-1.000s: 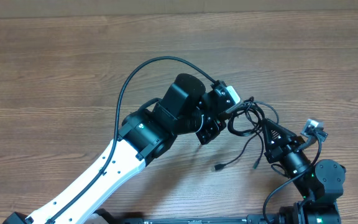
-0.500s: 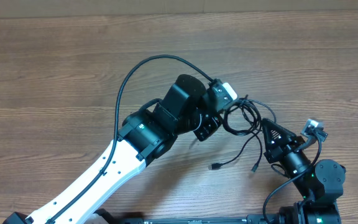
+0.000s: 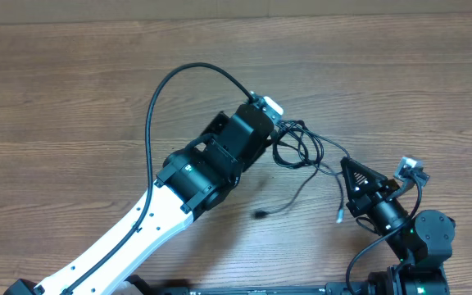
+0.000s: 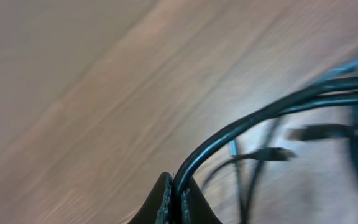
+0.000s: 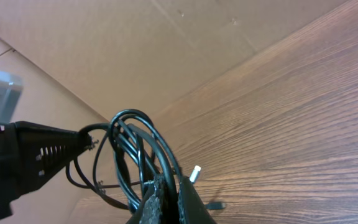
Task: Untangle cables
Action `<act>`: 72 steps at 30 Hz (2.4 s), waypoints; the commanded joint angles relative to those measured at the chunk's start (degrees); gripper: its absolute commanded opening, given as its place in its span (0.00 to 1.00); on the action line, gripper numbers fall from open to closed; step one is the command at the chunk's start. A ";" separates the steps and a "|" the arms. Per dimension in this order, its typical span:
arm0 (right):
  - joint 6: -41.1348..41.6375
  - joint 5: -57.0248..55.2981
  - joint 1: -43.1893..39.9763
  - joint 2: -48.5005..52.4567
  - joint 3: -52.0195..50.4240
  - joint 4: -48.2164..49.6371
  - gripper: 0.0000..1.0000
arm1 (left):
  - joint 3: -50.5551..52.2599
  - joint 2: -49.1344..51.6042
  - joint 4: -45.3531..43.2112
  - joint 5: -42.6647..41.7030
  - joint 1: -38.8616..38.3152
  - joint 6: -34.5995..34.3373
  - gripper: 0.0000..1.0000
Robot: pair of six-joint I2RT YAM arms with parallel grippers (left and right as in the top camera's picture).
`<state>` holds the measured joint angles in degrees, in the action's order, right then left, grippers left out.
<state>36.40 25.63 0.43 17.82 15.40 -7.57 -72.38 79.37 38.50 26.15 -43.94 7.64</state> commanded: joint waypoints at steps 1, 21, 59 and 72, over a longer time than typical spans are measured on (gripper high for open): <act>-0.17 -1.57 -0.17 -0.42 1.16 0.11 0.04 | -1.07 -0.72 0.52 17.94 0.92 -0.61 0.04; -0.15 -6.82 -0.17 -0.42 1.16 -4.87 0.04 | -1.07 -0.72 0.70 20.98 6.25 -0.63 0.04; 21.77 -6.10 -0.17 -0.39 1.16 -4.79 0.67 | -1.07 -0.74 -4.74 -32.59 13.81 -13.94 0.04; 22.34 -6.12 -0.17 -0.39 1.16 -5.01 0.74 | -1.07 -0.74 -11.78 -53.51 13.77 -34.93 0.04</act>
<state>58.48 20.32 0.38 17.82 15.57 -12.88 -72.38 79.35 27.38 -19.44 -29.91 -22.02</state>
